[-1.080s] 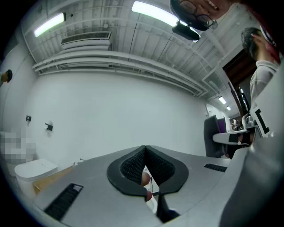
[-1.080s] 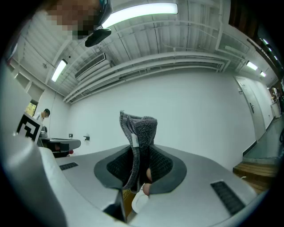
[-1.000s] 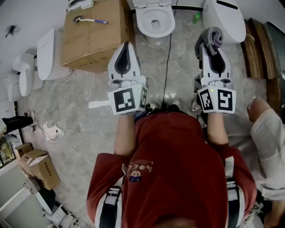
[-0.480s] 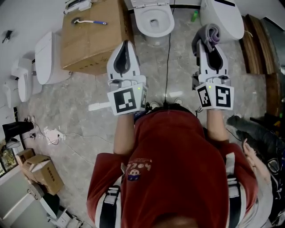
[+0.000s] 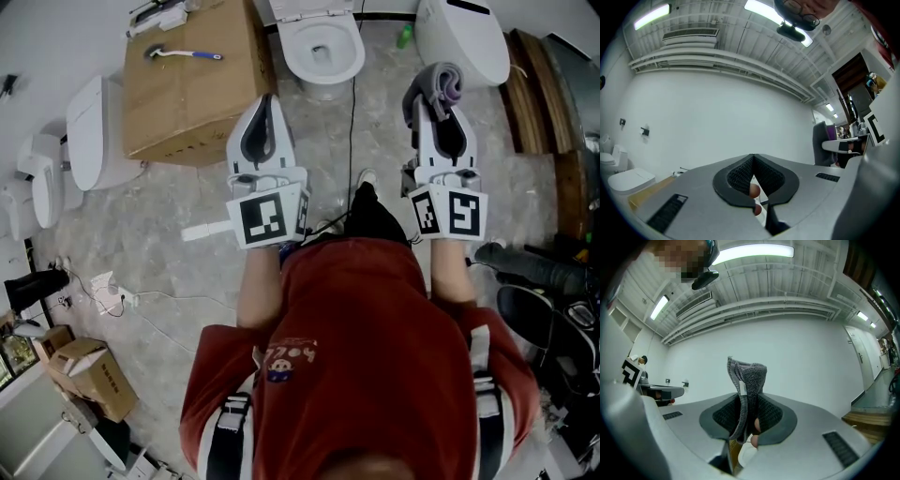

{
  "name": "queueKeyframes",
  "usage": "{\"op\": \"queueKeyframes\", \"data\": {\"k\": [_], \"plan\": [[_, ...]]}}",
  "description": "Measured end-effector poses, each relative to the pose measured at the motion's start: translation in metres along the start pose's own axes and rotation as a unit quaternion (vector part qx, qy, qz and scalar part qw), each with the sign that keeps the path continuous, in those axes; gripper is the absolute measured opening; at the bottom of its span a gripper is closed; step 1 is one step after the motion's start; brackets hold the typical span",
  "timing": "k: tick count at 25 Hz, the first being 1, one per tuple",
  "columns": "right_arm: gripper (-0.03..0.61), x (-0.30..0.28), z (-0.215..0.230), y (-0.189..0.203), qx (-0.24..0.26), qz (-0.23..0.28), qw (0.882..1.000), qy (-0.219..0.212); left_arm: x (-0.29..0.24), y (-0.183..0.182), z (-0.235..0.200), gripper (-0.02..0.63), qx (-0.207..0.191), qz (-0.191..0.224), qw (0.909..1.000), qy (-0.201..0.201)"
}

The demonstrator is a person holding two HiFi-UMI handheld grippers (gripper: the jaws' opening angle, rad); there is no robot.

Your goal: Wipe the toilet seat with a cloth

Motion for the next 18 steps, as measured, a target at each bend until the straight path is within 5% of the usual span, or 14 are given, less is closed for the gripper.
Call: {"op": "queueKeyframes", "data": {"k": [18], "plan": [[0.086,-0.131,0.149,0.032,-0.032,-0.009,0.999,-0.01,-0.173,0.016,0.057,0.011,-0.003,-0.008,0.9994,-0.034]]}}
Point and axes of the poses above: the fingertips, and each gripper's own axes: x backward along the fingers, z to its right, y out of its underside, the point moved 3 cm from there along x, backward along the fingers, and after that the axes turned 9 degrees about -y, right-handed, at the moved point
